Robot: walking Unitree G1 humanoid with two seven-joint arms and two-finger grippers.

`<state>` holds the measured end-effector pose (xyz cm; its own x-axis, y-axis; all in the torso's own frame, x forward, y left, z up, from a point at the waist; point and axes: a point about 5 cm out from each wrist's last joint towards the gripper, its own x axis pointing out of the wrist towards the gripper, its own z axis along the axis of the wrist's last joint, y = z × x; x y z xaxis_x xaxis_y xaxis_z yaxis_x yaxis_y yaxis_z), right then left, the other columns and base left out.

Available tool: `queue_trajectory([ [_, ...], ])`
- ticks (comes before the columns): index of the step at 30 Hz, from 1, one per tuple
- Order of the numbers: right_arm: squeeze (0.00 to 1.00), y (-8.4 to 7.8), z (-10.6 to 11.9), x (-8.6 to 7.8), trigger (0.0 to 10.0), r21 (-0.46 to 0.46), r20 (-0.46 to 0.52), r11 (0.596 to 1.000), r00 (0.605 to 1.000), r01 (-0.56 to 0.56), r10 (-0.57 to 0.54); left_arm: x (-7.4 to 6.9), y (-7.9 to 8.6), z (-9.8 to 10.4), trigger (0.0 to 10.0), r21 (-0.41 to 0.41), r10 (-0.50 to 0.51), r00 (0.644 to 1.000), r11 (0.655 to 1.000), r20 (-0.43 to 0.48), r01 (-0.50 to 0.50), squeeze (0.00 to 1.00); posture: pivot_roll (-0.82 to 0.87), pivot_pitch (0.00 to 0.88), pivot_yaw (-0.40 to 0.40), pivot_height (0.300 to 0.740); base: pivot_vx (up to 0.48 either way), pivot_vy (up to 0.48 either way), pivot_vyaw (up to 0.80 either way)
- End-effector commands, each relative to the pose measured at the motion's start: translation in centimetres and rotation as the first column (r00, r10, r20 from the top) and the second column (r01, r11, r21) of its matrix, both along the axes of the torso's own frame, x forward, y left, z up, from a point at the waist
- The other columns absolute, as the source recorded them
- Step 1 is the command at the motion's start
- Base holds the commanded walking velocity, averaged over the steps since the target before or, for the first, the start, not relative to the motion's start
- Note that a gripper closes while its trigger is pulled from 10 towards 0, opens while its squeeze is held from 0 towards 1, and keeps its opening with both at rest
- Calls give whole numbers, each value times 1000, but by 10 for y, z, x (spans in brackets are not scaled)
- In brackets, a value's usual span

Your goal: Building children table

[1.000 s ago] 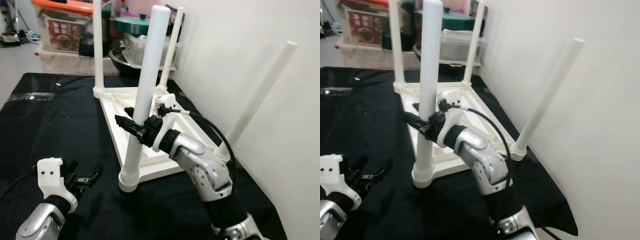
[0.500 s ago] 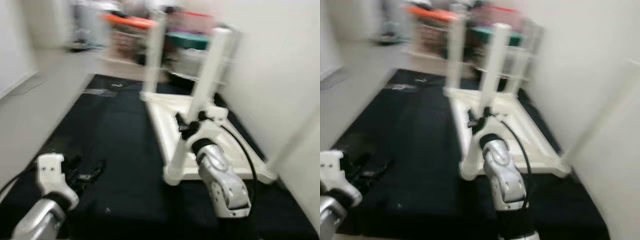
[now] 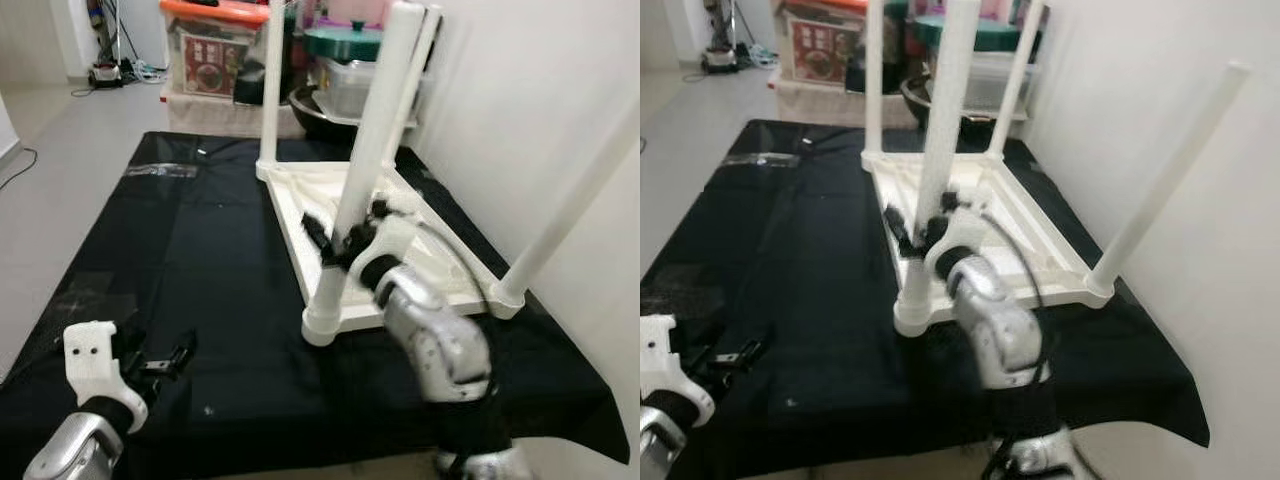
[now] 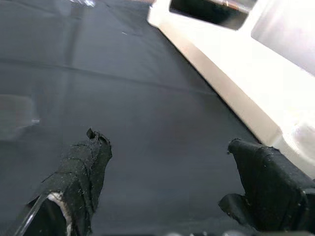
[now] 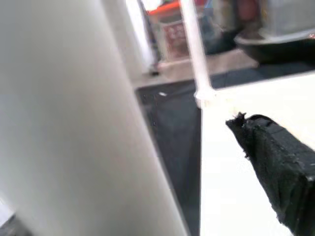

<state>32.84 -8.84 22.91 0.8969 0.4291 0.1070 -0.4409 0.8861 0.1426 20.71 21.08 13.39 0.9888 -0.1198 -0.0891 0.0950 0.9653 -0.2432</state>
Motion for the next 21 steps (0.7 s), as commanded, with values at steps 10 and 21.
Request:
queue_trajectory([
  [10,0,-21,5,19,10000,-55,56,959,959,-276,279,3,-2,-4,10000,0,-19,1000,1000,-20,19,0,114,0,-107,740,0,0,0],
  [21,0,-9,31,23,10000,-113,130,774,763,-623,633,3,-2,-4,10000,17,-23,999,1000,-23,24,0,152,0,-136,740,0,0,0],
])
